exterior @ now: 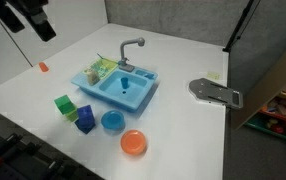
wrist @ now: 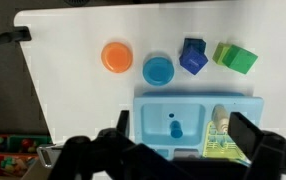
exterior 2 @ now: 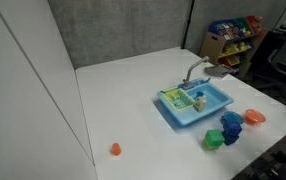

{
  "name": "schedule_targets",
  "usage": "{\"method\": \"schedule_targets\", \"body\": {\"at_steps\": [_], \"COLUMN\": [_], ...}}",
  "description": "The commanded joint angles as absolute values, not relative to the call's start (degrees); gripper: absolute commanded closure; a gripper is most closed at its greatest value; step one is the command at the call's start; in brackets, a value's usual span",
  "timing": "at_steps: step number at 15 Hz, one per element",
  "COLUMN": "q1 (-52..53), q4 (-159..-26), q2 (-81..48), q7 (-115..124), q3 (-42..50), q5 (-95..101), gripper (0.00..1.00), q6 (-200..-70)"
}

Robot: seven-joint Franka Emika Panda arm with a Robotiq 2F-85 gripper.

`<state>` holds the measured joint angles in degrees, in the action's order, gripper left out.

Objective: Pick up the blue block from the sink and put it on the blue block on the table

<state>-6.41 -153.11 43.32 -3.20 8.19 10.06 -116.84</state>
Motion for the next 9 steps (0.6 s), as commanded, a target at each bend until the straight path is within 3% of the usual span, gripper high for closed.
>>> {"method": "schedule_targets", "body": {"at_steps": [1,9], "q1": [-7.0,-7.0], "q4": [-153.0,-153.1], "q2": [43.3,43.2], "q7": [-4.9,-5.2], "q3": [8.5,8.4], "q5": [9.2,9.1], "gripper": [0.00,0.00], "q6": [-116.7,-116.7]}}
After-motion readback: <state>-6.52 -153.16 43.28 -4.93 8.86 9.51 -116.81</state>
